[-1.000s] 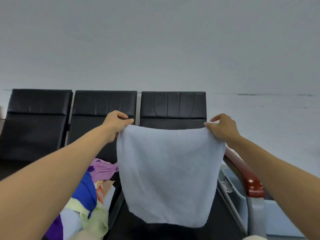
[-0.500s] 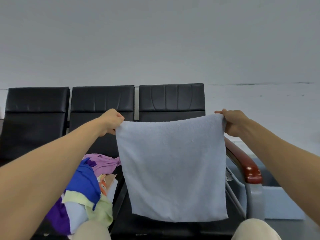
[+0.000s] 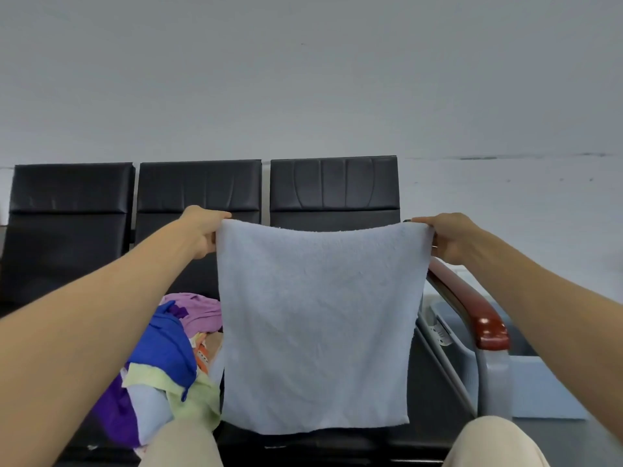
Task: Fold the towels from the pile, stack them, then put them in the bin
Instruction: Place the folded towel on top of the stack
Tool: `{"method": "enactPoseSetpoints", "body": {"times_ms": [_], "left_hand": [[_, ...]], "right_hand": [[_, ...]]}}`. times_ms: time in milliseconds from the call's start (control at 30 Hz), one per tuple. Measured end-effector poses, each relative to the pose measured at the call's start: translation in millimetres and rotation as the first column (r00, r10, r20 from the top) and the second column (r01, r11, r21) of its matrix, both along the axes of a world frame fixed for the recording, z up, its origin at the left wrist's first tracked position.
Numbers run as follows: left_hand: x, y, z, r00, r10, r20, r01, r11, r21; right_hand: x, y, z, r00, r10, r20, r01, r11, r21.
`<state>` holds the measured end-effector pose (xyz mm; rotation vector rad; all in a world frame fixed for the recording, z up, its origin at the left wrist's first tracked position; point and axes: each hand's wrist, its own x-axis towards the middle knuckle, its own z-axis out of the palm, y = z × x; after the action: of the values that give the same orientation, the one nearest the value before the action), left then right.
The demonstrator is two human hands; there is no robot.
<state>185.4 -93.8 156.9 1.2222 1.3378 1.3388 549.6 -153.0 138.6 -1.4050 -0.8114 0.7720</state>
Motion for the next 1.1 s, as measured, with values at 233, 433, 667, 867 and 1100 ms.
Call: {"method": "enactPoseSetpoints", "body": {"times_ms": [233, 433, 667, 867, 1100], "left_hand": [[-14.5, -4.2, -1.9, 0.977, -0.204, -0.058, 0.203, 0.979, -0.016], [-6.6, 1.9, -12.4, 0.778, 0.027, -0.628, 0.141, 0.966, 0.216], [10.8, 18.7, -21.7, 0.638, 0.299, -0.709, 0.067, 0.896, 0.438], [16.1, 17.9, -24.4, 0.555, 0.397, -0.731, 0.124, 0.829, 0.545], [7.7, 7.6, -16.7, 0.454, 0.388, -0.803, 0.215, 0.826, 0.521]], "right_hand": [[-4.8, -9.0, 1.2, 0.941, 0.161, 0.297, -0.151, 0.987, -0.057], [-12.2, -13.7, 2.3, 0.616, 0.279, 0.737, -0.178, 0.960, -0.214], [-10.6, 0.5, -17.7, 0.198, -0.142, 0.970, 0.212, 0.972, 0.099], [-3.3, 1.7, -19.1, 0.295, -0.173, 0.940, 0.220, 0.969, 0.109], [2.6, -8.4, -10.0, 0.446, -0.098, 0.890, 0.158, 0.987, 0.029]]}}
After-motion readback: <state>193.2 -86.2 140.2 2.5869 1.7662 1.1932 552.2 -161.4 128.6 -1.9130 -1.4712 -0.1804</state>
